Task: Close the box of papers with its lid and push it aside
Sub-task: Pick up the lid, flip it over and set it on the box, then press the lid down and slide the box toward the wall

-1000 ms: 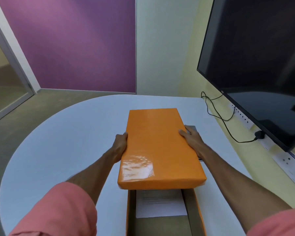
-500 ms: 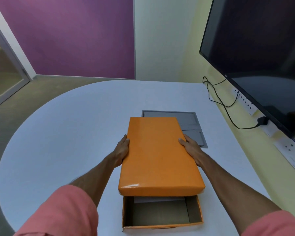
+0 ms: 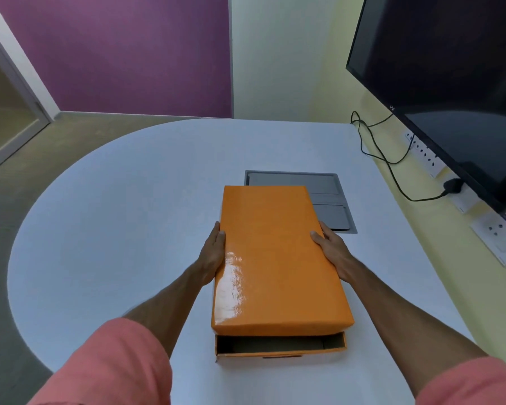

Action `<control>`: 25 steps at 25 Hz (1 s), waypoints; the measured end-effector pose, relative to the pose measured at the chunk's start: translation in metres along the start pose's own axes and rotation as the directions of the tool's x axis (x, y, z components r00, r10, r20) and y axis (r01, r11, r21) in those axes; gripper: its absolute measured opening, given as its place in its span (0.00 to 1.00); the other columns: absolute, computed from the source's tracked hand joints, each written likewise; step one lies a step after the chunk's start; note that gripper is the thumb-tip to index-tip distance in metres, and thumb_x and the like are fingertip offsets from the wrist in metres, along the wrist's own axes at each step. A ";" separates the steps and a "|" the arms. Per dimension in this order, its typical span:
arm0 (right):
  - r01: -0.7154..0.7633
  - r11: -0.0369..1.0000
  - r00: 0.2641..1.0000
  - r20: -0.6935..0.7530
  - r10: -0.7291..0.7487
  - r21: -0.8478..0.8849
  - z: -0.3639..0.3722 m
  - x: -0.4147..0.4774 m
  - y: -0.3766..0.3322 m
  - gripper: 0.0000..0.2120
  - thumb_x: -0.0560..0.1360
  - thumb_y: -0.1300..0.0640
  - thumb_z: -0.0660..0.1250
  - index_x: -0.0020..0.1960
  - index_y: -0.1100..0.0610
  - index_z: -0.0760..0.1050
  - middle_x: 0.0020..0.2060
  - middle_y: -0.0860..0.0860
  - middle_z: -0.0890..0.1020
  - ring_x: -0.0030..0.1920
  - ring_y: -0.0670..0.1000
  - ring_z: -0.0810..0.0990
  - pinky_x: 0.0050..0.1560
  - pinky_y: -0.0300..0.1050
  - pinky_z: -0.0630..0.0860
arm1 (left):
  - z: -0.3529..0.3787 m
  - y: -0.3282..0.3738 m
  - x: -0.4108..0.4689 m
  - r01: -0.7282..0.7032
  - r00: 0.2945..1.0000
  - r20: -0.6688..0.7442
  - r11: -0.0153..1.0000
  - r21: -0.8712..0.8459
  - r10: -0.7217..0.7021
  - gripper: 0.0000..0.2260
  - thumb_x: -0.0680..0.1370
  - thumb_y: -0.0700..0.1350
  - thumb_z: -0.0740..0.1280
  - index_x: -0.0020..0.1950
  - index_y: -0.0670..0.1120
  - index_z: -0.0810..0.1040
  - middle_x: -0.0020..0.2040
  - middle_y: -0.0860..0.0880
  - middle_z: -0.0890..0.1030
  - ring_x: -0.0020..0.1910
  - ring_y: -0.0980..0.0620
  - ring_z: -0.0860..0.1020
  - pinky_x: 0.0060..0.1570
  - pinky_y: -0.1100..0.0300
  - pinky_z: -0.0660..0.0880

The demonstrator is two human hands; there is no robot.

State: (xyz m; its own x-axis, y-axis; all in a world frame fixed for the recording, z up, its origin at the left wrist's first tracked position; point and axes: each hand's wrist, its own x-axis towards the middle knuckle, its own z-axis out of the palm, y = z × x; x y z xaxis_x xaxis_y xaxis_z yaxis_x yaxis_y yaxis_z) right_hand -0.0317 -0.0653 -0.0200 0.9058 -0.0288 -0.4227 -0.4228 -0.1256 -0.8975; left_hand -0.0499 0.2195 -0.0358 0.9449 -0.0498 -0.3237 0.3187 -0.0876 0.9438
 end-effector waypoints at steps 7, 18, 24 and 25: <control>0.009 0.999 1.000 -0.011 -0.009 -0.033 -0.001 -0.018 0.013 0.27 0.79 0.50 0.63 0.76 0.45 0.59 0.58 0.46 0.76 0.49 0.43 0.79 0.43 0.40 0.78 | 0.005 -0.016 -0.017 0.009 0.998 -0.063 0.999 0.046 -0.006 0.24 0.84 0.53 0.45 0.79 0.50 0.48 0.77 0.46 0.62 0.68 0.46 0.72 0.64 0.55 0.71; 0.102 0.768 0.967 -0.117 -0.225 -0.632 0.013 -0.054 0.030 0.32 0.79 0.42 0.58 0.78 0.53 0.52 0.76 0.54 0.62 0.74 0.56 0.64 0.72 0.57 0.64 | 0.024 -0.022 -0.049 -0.019 0.962 -0.194 0.760 0.650 0.191 0.28 0.82 0.55 0.50 0.79 0.45 0.47 0.80 0.45 0.48 0.79 0.42 0.48 0.75 0.41 0.46; 0.266 0.364 0.891 0.083 -0.447 -0.892 0.050 -0.084 0.033 0.34 0.77 0.35 0.53 0.77 0.50 0.55 0.78 0.54 0.58 0.78 0.54 0.55 0.77 0.56 0.52 | 0.055 -0.027 -0.077 -0.163 0.950 0.035 0.395 0.904 0.311 0.29 0.81 0.61 0.47 0.79 0.50 0.48 0.80 0.48 0.47 0.79 0.45 0.44 0.72 0.38 0.36; 0.273 0.334 0.888 0.103 -0.448 -0.902 0.056 -0.089 0.037 0.34 0.77 0.35 0.51 0.77 0.49 0.55 0.78 0.54 0.58 0.78 0.54 0.54 0.77 0.57 0.52 | 0.060 -0.029 -0.081 -0.157 0.948 0.033 0.375 0.914 0.316 0.29 0.81 0.61 0.47 0.79 0.51 0.49 0.80 0.48 0.48 0.79 0.45 0.44 0.72 0.38 0.36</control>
State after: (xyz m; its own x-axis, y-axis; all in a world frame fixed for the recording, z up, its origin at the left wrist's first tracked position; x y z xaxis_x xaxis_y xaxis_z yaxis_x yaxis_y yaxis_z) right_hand -0.1296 -0.0123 -0.0228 0.9911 0.1325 0.0134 0.1304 -0.9445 -0.3016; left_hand -0.1406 0.1660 -0.0409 0.9941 -0.1079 -0.0112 -0.0975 -0.9341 0.3434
